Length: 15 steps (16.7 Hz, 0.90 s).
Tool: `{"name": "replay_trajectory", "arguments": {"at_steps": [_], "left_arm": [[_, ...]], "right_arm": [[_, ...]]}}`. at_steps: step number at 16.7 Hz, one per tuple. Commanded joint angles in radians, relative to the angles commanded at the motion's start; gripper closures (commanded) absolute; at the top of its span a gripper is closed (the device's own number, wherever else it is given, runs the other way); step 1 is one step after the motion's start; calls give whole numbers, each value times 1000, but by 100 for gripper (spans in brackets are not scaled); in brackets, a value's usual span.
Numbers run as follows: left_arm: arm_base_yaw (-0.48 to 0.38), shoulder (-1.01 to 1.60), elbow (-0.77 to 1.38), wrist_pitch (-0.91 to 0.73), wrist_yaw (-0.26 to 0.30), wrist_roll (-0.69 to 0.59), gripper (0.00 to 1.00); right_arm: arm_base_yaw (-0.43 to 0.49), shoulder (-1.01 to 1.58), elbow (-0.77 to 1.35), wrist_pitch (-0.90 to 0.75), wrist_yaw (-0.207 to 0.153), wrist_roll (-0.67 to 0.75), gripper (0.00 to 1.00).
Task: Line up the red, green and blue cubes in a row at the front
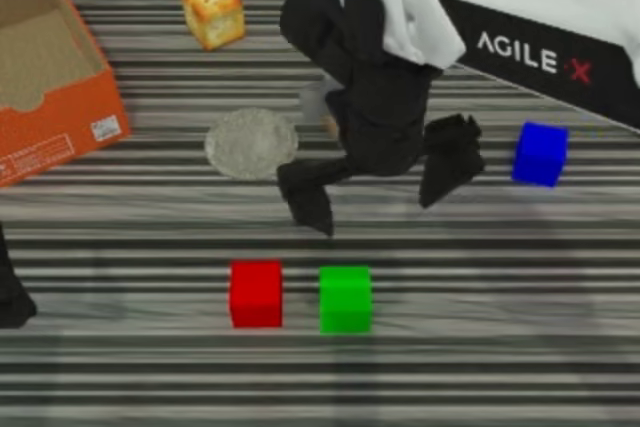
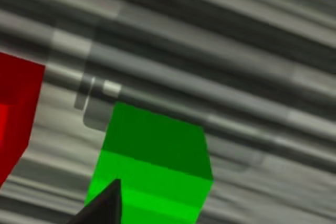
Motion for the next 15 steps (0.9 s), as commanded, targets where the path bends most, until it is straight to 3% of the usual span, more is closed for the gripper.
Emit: {"name": "replay_trajectory", "arguments": {"at_steps": [11,15], "left_arm": [[0,0,0,0,0,0,0],[0,0,0,0,0,0,0]], "right_arm": [[-343,137,163,-77,-1,-1104,0],[-439,142,201,-75,-2,-1367,0]]}}
